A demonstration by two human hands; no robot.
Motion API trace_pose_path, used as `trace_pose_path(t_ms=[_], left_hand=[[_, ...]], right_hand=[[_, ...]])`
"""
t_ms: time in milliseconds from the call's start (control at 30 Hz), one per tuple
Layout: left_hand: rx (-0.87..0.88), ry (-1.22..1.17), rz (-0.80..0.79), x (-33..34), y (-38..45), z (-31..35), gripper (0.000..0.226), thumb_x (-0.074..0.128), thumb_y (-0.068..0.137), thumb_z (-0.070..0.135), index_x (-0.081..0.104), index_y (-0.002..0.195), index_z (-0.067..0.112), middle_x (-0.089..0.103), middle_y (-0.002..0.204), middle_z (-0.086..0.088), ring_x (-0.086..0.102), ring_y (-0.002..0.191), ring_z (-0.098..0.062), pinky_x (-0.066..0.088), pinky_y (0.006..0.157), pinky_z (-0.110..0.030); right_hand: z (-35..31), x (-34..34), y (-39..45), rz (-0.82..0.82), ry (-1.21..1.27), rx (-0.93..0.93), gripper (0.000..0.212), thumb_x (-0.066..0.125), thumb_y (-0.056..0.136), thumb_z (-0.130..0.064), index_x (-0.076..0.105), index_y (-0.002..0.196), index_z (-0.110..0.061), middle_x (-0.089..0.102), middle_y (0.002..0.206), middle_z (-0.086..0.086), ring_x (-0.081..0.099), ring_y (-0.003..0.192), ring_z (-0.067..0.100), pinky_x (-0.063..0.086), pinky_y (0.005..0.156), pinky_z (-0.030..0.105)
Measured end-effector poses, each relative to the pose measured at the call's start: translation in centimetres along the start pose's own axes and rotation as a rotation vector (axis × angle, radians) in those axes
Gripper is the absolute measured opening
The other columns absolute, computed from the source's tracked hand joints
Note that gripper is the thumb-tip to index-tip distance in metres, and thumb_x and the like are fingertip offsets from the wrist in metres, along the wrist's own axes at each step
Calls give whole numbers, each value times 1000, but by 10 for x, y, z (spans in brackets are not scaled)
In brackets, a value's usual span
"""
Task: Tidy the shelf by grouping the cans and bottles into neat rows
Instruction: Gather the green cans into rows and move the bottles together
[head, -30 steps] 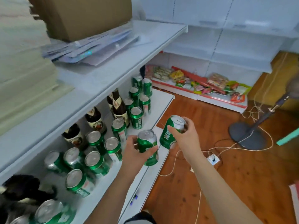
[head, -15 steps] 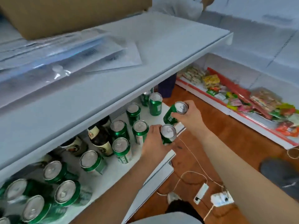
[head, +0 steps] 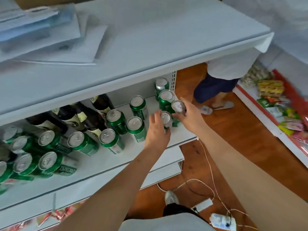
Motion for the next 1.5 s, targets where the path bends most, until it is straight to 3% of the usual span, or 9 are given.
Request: trace_pose_path(t_ms=[200,300,400,600,867,1100,1200,1367,1500], left_hand=[[91,245,-20,-6,0,6,87,68,88,14,13,155,8,17,159,-13,22,148,-29,33,117,-37],[324,244,265,-35,-15,8,67,66,83,9,38,144,8,40,144,-11,42,132,-28,44,105,-35],[170,244,468,-58,-23,-13,57,67,84,16,45,136,7,45,132,-12,46,121,-29,45,101,-36],[-203,331,99,-54,-9,-42,64,70,88,32,36,139,14,42,132,-12,54,113,-34,51,84,-42],[-287,-401,213,-129,-36,-34,71,87,71,33,50,131,24,63,117,13,66,99,-6,53,87,-21],[-336,-1453,223,-143,-63,-44,46,58,94,23,53,132,-3,59,134,-23,54,128,-35,41,111,-47],[-356,-1452,207,-144,-70,-43,49,56,96,26,50,136,-2,58,135,-23,54,128,-36,38,112,-51],[-433,-1368,221,-146,-88,-44,57,67,86,30,51,136,8,66,127,-16,63,118,-31,48,102,-50],[-443,-1416,280,-150,-105,-55,57,66,85,38,54,132,8,64,129,-19,60,122,-32,42,108,-52]], right_hand=[[0,-3,-1,-89,-72,-55,76,68,88,-40,29,150,-18,49,141,10,48,129,24,39,102,27],[-2,-7,-5,90,-183,-108,82,58,90,-54,23,152,-13,41,148,15,41,135,33,39,108,43],[-26,-9,-14,324,-268,-270,66,54,98,-38,27,151,-10,40,148,14,42,134,27,39,103,28],[-70,9,-12,373,-205,-449,47,52,100,-27,43,142,-9,52,134,12,53,120,23,49,93,28],[-97,9,-10,13,-63,-466,35,48,102,-31,59,131,-15,67,121,-1,62,108,9,52,94,27],[-132,34,-54,-748,249,-166,46,52,92,-54,67,112,-16,74,101,1,71,93,10,56,84,23],[-139,51,-68,-652,303,-167,24,70,85,-47,68,92,-24,75,85,-5,73,80,9,57,70,23],[-143,48,-63,-655,-75,-357,52,58,74,-73,70,97,-28,74,92,-9,69,83,3,57,81,32],[-134,39,5,-221,-299,-347,68,53,88,-63,57,129,-9,63,128,11,62,113,22,49,95,32]])
Point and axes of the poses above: each hand's wrist, its own y-axis towards the middle knuckle, its own x-axis out of the palm, z = x × y, the point moved 1 cm from there along y, towards the middle knuckle
